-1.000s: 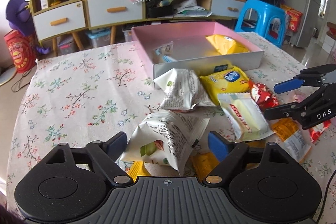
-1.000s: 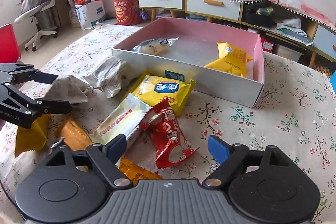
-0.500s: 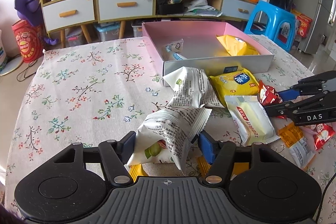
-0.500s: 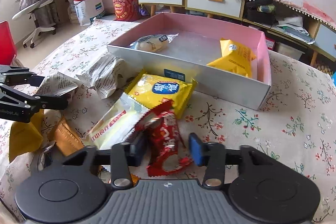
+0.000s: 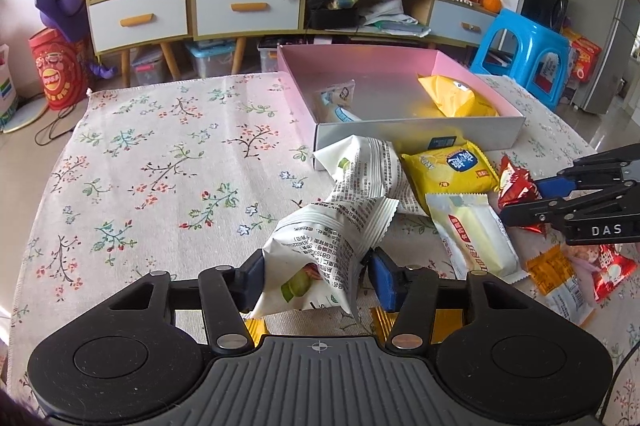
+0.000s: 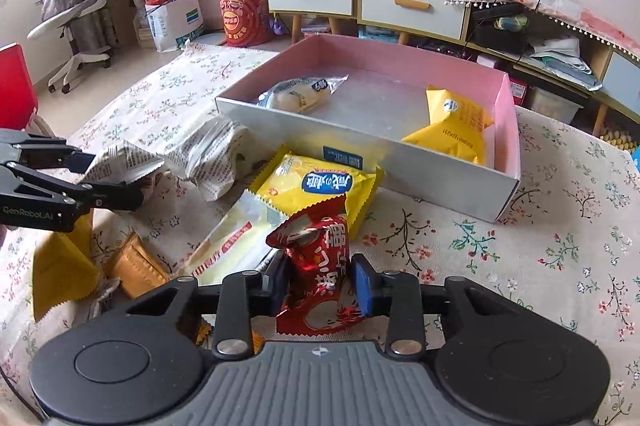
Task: Organize snacks
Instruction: 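Carry the white bag and red snack over the box, then open both tools to drop the white bag and red snack into the box, then withdraw both open tools from the box, then move both open tools back over the snack pile, then reach left tool to yellow waffle sandwich packet while right tool reaches pink pastry packet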
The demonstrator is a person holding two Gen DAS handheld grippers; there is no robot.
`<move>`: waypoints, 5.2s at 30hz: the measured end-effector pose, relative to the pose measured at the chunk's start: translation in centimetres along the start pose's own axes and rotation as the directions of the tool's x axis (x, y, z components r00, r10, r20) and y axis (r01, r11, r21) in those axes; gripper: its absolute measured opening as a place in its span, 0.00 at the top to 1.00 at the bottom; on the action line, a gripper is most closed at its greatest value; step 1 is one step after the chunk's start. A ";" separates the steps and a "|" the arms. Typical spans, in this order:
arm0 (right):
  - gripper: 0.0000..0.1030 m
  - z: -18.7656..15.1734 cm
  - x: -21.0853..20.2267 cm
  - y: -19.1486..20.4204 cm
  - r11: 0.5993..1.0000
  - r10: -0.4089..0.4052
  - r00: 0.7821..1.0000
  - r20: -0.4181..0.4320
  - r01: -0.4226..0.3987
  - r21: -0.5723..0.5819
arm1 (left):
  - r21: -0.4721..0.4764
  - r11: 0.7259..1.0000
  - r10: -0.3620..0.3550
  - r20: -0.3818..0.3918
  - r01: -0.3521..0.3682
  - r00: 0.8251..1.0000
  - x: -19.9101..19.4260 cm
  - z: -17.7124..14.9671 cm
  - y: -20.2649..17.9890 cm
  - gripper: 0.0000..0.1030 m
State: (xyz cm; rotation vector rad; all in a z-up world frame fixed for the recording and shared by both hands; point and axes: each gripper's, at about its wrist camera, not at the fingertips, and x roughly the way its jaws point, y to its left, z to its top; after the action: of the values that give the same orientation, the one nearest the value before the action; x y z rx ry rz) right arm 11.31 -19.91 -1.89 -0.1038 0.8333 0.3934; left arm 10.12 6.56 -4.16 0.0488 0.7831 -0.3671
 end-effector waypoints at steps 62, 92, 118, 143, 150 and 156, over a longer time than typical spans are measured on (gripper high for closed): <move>0.77 7.9 2.7 -7.2 0.912 -0.041 0.994 0.104 -0.005 0.410 | 0.108 0.994 0.014 0.105 -0.026 0.994 7.5 9.2 -7.3 0.52; 0.20 5.9 -1.3 -6.3 0.930 -0.061 0.991 0.121 0.012 0.368 | 0.096 0.995 -0.020 0.114 0.009 0.993 2.9 7.5 -6.5 0.06; 0.12 1.2 -4.9 -3.7 0.982 -0.072 0.987 0.147 0.045 0.182 | 0.092 0.996 0.012 0.062 -0.018 0.998 -2.5 2.4 -4.4 0.06; 0.13 -5.2 -4.2 -1.1 0.996 -0.037 0.998 -0.042 0.040 0.075 | 0.063 0.996 0.066 -0.142 -0.057 0.988 -3.8 -3.0 -2.8 0.06; 0.14 -5.3 -3.7 -1.6 0.995 -0.061 0.997 -0.055 0.065 0.080 | 0.065 0.997 0.052 -0.158 -0.043 0.986 -3.5 -3.4 -2.5 0.06; 0.15 -5.1 -2.6 -2.7 0.993 -0.084 0.994 -0.066 0.089 0.077 | 0.086 0.996 0.044 -0.152 -0.031 0.987 -3.2 -3.5 -2.5 0.06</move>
State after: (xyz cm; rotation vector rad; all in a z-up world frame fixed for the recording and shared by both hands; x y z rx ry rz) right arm 7.14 -24.39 -3.56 -0.0779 0.9018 0.2754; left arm 4.81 5.85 -4.16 0.1714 0.9178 -0.3629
